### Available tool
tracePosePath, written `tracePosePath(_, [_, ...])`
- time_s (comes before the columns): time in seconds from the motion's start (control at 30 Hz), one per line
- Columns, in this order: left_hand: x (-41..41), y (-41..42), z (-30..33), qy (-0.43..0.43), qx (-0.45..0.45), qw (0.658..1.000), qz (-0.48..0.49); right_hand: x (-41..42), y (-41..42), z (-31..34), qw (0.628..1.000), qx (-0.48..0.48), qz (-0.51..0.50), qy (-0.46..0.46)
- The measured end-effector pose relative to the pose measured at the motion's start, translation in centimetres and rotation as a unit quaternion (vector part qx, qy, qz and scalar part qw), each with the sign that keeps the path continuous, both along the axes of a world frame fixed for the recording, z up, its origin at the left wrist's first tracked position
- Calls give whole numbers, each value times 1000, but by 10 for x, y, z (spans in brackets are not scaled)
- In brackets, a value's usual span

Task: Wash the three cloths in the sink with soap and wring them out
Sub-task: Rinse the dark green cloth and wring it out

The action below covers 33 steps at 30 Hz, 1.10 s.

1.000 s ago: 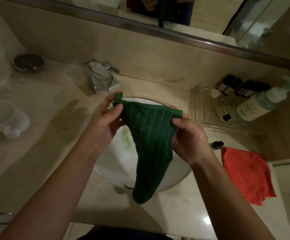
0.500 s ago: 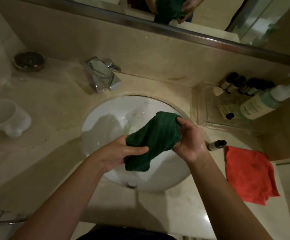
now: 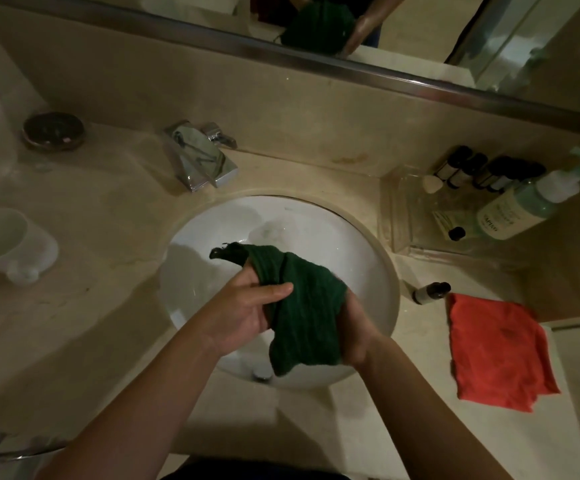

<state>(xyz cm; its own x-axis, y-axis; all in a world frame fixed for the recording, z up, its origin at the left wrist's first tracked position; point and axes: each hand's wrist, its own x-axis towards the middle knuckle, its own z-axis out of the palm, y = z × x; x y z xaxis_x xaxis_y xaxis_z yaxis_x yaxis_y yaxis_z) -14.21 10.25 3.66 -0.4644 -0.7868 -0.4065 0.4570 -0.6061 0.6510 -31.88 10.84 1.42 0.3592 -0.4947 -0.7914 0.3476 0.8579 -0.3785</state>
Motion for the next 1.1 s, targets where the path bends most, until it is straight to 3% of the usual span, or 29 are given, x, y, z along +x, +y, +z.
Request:
tracePosePath(0.17, [6, 3, -5, -20, 12, 1000, -6, -12, 7, 4, 995, -93, 2, -23])
tracePosePath(0.27, [8, 3, -6, -39, 15, 999, -5, -15, 6, 12, 983, -177, 41, 24])
tracePosePath(0.4, [11, 0, -3, -103, -8, 995, -12, -18, 2, 21, 970, -215, 34, 105])
tracePosePath(0.6, [18, -12, 5, -218, -32, 975, 19, -28, -3, 32, 900, -330, 59, 280])
tracePosePath(0.83, [16, -25, 16, -324, -5, 943, 69, -38, 1, 31, 830, -492, 22, 260])
tracePosePath(0.97, [15, -31, 24, -347, 21, 933, 91, -42, 1, 30, 807, -508, 8, 300])
tracePosePath(1.1, [15, -30, 33, -322, -43, 943, 73, -43, 0, 27, 807, -455, -18, 375])
